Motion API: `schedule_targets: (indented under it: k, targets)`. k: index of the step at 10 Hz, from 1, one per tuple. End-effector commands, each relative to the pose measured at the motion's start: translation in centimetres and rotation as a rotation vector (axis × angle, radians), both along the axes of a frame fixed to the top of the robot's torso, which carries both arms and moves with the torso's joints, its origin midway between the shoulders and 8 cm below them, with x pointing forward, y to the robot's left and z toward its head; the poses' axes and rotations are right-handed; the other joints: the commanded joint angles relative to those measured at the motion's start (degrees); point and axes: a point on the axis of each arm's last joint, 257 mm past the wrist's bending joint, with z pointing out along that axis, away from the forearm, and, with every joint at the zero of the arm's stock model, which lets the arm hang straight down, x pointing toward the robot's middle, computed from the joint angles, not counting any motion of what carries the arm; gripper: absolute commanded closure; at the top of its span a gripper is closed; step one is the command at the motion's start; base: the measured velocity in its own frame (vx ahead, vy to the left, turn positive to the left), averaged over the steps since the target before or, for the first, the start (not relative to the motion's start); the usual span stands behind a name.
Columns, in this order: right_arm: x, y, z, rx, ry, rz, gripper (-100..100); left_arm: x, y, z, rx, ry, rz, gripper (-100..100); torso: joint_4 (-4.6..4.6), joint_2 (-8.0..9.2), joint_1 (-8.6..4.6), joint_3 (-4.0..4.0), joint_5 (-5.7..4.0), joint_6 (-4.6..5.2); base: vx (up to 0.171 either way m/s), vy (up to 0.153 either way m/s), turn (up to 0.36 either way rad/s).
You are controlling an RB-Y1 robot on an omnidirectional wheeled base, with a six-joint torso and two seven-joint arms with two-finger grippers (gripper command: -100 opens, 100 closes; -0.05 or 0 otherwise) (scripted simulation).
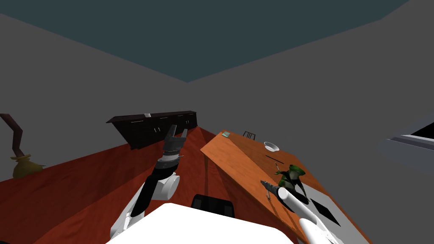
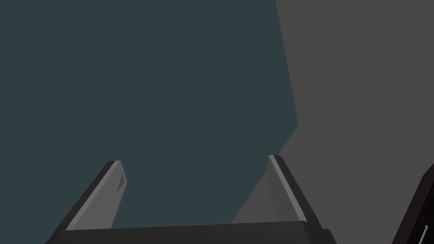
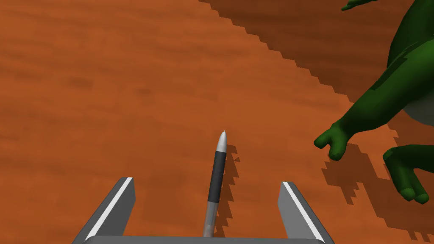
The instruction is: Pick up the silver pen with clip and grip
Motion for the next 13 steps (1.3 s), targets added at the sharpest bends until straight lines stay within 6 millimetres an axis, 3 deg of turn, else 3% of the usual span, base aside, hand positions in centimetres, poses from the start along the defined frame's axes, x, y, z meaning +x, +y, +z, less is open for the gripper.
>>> schedule_targets:
  k: [1,3,5,6,7,10,11,13]
  targets:
    - [-1.4,-0.2,-0.9,0.05,0.031,-0.05,-100,0.0,0.0,0.0,0.0,0.0,0.0,0,0.0,0.0,0.0,0.0,0.0,0.0,0.034,0.023,-0.014]
    - [-2.9,-0.7,-1.8,0.106,0.062,-0.109,-100,0.0,0.0,0.0,0.0,0.0,0.0,0,0.0,-0.01,0.01,-0.01,0.0,-0.01,0.029,0.026,-0.009]
    - [-2.7,-0.8,-1.8,0.103,0.061,-0.108,-100,0.0,0.0,0.0,0.0,0.0,0.0,0,0.0,0.01,0.01,0.0,0.01,-0.01,0.015,0.017,-0.004]
    - [-2.8,-0.8,-1.8,0.106,0.063,-0.111,0,0.0,0.0,0.0,0.0,0.0,0.0,0,0.01,0.05,-0.03,0.03,0.0,-0.01,0.0,0.0,0.0]
    - [-3.1,0.3,-2.9,0.106,0.063,-0.106,-100,0.0,0.0,0.0,0.0,0.0,0.0,0,0.02,0.08,-0.06,0.05,-0.01,-0.01,0.04,-0.041,-0.034]
    - [-3.4,1.0,-3.6,0.108,0.064,-0.103,-100,0.0,0.0,0.0,0.0,0.0,0.0,0,-0.04,-0.19,-0.35,-0.11,-0.08,-0.01,0.064,-0.06,-0.018]
    - [-3.4,1.0,-3.7,0.106,0.063,-0.102,100,0.0,0.0,0.0,0.0,0.0,0.0,0,-0.02,-0.08,-0.22,-0.05,-0.05,-0.01,0.006,-0.006,0.002]
    - [-3.4,1.0,-3.6,0.105,0.062,-0.103,100,0.0,0.0,0.0,0.0,0.0,0.0,0,0.02,0.07,-0.1,0.04,-0.04,-0.03,0.0,0.0,0.0]
